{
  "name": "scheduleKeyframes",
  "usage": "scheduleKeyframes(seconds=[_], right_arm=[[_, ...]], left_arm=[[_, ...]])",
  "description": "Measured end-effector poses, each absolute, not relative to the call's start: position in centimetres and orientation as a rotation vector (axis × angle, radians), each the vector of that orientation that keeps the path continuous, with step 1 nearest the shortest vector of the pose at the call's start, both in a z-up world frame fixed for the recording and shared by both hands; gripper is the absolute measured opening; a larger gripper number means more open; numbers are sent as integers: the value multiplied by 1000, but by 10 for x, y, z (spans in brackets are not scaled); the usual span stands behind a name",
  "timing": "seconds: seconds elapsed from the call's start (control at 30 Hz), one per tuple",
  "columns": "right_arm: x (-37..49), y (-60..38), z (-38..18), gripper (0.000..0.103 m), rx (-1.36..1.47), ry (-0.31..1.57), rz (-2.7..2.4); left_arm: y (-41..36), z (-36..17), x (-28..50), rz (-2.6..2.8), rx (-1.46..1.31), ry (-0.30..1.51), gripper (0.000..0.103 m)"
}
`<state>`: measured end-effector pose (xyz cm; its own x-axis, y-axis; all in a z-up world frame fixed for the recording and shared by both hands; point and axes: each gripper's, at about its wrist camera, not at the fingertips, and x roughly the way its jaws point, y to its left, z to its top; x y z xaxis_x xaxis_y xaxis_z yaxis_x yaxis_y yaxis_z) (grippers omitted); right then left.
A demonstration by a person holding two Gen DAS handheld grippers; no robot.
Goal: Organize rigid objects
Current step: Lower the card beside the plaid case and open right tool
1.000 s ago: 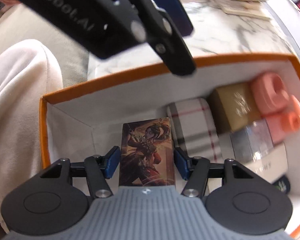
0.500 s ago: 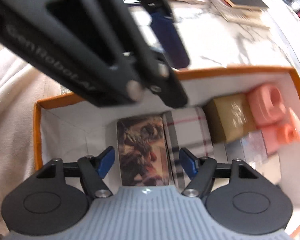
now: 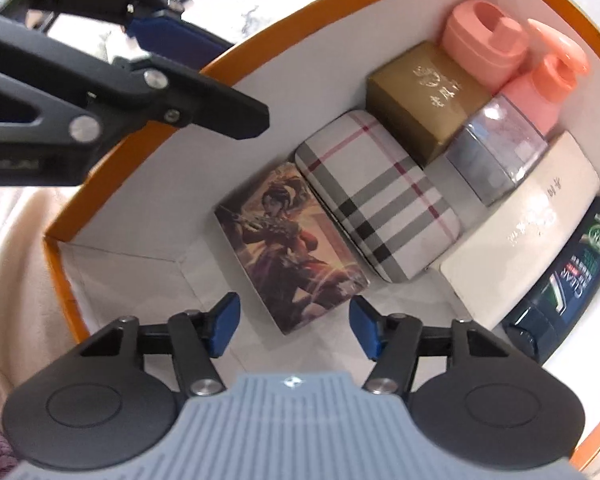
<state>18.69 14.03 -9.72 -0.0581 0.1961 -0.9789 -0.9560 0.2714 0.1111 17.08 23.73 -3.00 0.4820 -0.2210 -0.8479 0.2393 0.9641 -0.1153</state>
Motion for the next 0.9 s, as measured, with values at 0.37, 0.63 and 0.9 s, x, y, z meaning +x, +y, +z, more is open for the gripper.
scheduleKeyframes(seconds=[0.37,0.63,0.9], right_arm=[[176,135,-98,42,-863,1230,1148],[155,99,-45,51,-761,1083,1102],[167,15,30,64,-488,923,992]], left_arm=[[233,-27,170,-279,36,1040,28],[212,1,152,-264,120,977,31],[148,32,127,-398,255,854,41]])
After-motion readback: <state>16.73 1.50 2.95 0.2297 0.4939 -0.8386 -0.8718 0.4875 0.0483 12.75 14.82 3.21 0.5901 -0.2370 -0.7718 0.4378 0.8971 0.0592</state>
